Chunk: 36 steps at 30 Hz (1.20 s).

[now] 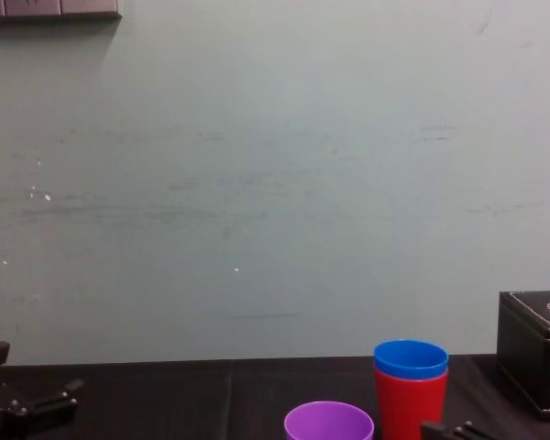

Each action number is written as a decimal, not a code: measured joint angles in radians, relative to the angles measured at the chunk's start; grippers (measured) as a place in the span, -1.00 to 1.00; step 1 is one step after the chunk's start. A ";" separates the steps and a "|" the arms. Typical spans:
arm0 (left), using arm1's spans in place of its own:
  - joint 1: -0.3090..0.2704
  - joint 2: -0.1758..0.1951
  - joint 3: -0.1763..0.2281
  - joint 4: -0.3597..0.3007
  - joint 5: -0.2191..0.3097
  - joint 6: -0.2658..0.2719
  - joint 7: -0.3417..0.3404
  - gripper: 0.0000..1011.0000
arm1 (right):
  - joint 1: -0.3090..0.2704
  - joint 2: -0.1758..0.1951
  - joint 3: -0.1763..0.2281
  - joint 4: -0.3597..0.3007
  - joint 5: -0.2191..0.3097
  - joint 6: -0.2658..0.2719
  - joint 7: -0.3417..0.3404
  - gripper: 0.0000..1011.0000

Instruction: Stack the three plastic cups sequentially using one hand.

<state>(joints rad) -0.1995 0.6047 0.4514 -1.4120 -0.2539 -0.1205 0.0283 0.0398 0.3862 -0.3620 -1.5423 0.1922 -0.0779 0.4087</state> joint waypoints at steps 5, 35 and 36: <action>0.000 0.000 0.000 0.000 0.000 0.000 0.000 0.99 | 0.030 -0.025 -0.016 0.038 -0.011 0.001 -0.005 0.98; 0.000 0.000 0.000 0.000 0.000 0.000 0.000 0.99 | 0.133 -0.116 -0.055 0.159 -0.024 0.014 -0.016 0.98; 0.000 0.000 0.000 0.000 0.000 0.000 0.000 0.99 | 0.134 -0.117 -0.055 0.160 -0.023 0.015 -0.016 0.98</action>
<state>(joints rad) -0.1996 0.6047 0.4514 -1.4120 -0.2539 -0.1205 0.0283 0.1738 0.2689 -0.4175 -1.3819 0.1694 -0.0629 0.3924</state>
